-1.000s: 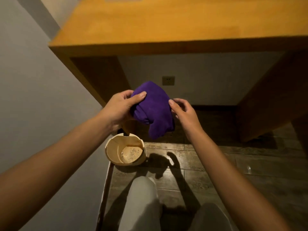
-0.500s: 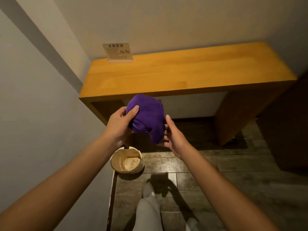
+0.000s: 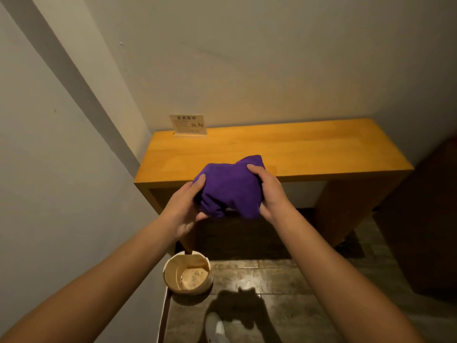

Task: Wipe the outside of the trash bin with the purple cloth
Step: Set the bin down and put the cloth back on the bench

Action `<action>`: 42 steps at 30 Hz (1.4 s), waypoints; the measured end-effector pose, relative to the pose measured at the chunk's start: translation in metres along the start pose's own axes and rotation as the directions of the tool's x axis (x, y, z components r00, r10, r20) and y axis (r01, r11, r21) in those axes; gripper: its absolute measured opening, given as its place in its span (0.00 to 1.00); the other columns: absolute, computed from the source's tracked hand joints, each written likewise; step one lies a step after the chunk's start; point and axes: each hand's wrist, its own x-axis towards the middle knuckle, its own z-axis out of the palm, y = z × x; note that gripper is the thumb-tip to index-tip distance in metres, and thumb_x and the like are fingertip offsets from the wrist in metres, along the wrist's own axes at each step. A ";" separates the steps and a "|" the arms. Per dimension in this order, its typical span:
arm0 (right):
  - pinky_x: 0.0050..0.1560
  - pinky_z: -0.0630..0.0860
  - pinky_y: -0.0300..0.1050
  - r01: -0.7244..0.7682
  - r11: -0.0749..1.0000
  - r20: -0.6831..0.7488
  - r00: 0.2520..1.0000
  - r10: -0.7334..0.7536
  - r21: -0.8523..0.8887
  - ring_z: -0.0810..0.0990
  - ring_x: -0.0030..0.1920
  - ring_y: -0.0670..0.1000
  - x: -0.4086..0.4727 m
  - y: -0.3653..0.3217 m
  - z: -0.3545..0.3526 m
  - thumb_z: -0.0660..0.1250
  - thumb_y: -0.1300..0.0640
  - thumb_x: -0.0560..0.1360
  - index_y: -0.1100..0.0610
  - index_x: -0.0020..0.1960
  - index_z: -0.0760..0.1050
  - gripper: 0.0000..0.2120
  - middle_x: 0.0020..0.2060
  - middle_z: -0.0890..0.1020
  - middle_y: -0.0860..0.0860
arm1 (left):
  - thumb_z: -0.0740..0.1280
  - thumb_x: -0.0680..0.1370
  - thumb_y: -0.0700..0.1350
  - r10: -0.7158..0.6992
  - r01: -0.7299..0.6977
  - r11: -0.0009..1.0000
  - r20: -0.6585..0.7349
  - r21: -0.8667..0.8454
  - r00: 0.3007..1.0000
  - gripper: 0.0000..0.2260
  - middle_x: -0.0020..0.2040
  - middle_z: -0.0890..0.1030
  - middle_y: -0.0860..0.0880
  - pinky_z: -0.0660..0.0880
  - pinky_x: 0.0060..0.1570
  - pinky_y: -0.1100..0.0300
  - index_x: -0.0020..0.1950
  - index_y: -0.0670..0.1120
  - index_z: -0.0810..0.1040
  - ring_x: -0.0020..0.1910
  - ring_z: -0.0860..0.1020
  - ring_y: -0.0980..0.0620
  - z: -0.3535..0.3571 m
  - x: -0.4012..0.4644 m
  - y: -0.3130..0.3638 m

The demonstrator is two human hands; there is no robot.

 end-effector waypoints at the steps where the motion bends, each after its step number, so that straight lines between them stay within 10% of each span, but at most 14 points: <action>1: 0.61 0.80 0.57 -0.021 0.999 0.005 1.000 0.021 0.025 0.84 0.59 0.61 0.006 -0.002 0.010 0.77 0.51 0.71 0.62 0.64 0.80 0.26 0.57 0.86 0.60 | 0.74 0.78 0.51 -0.006 0.006 1.000 0.016 -0.024 1.000 0.16 0.58 0.86 0.46 0.85 0.39 0.47 0.63 0.47 0.80 0.51 0.88 0.47 -0.003 0.005 0.006; 11: 0.38 0.82 0.46 -0.057 0.997 0.025 0.998 0.055 0.053 0.88 0.43 0.54 0.074 0.002 0.111 0.73 0.48 0.76 0.56 0.60 0.80 0.17 0.47 0.88 0.54 | 0.80 0.71 0.54 0.007 0.013 0.993 0.179 -0.113 0.984 0.30 0.62 0.86 0.41 0.84 0.54 0.44 0.70 0.45 0.78 0.62 0.85 0.41 -0.046 0.065 0.081; 21: 0.61 0.81 0.58 -0.076 0.997 0.022 0.997 0.077 -0.024 0.85 0.58 0.59 0.157 0.018 0.126 0.77 0.52 0.75 0.59 0.68 0.76 0.25 0.57 0.86 0.58 | 0.76 0.77 0.46 0.007 -0.007 0.990 -0.001 -0.138 1.000 0.22 0.60 0.87 0.40 0.87 0.46 0.51 0.69 0.41 0.78 0.57 0.87 0.43 -0.078 0.136 0.122; 27: 0.54 0.84 0.54 -0.191 0.979 0.060 0.979 0.196 -0.076 0.86 0.55 0.58 0.223 0.017 0.130 0.75 0.55 0.76 0.57 0.65 0.77 0.19 0.54 0.87 0.58 | 0.72 0.80 0.45 0.059 -0.065 0.996 -0.096 -0.058 0.994 0.20 0.62 0.85 0.40 0.86 0.50 0.51 0.71 0.41 0.77 0.60 0.85 0.43 -0.088 0.193 0.128; 38: 0.42 0.82 0.48 -0.219 0.816 -0.188 0.972 0.138 -0.535 0.84 0.48 0.53 0.310 0.042 0.111 0.77 0.53 0.74 0.55 0.54 0.77 0.13 0.51 0.84 0.54 | 0.75 0.79 0.44 0.076 0.077 0.935 -0.407 0.347 0.910 0.14 0.64 0.83 0.39 0.79 0.65 0.41 0.62 0.43 0.78 0.61 0.82 0.41 -0.120 0.278 0.107; 42: 0.39 0.76 0.44 -0.145 0.556 -0.216 0.974 -0.064 -0.818 0.80 0.46 0.49 0.313 0.049 0.100 0.76 0.46 0.74 0.54 0.56 0.75 0.18 0.51 0.81 0.49 | 0.73 0.79 0.54 0.281 0.148 0.583 -0.369 0.799 0.886 0.20 0.61 0.84 0.43 0.78 0.57 0.50 0.64 0.42 0.77 0.59 0.81 0.42 -0.116 0.283 0.095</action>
